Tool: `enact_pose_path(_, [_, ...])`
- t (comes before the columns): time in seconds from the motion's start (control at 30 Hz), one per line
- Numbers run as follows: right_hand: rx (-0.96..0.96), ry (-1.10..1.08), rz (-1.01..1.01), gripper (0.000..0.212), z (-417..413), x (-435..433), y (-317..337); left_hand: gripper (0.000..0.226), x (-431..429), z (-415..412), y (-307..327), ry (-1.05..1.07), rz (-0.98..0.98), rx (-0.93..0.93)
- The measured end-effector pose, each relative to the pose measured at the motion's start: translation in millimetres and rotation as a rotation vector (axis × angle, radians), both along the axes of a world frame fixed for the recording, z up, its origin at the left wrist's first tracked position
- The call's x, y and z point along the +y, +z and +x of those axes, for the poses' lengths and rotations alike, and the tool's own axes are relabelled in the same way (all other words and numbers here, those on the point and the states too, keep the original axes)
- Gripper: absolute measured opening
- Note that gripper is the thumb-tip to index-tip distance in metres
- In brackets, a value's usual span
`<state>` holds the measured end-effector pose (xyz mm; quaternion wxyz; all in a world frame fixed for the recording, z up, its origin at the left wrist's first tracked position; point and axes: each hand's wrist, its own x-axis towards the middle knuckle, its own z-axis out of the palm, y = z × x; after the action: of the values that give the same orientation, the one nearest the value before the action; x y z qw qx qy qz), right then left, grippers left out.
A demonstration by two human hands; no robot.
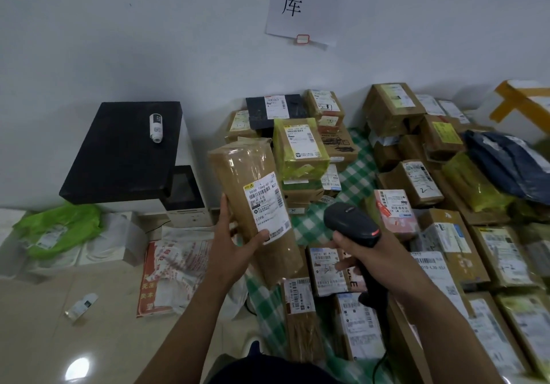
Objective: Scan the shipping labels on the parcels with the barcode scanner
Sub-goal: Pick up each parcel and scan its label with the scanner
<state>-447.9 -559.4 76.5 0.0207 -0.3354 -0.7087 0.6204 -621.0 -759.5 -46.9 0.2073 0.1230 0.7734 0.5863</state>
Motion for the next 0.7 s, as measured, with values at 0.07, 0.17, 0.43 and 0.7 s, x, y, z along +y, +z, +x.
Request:
enact_pose_path(0.07, [0.014,-0.1,0.023,0.024,8,9,0,0.115,6,7,7,-0.132,0.068,-0.125])
enact_pose_path(0.17, [0.022,-0.182,0.053,0.027,21,19,1,0.111,25,26,10,-0.336,0.063,-0.302])
enact_pose_path(0.43, [-0.049,-0.216,0.13,0.015,48,29,-11,0.094,99,81,-27,-0.622,-0.053,-0.553])
enact_pose_path(0.7, [-0.081,-0.28,0.124,0.035,61,34,-22,0.074,133,114,-28,-0.595,-0.197,-0.64])
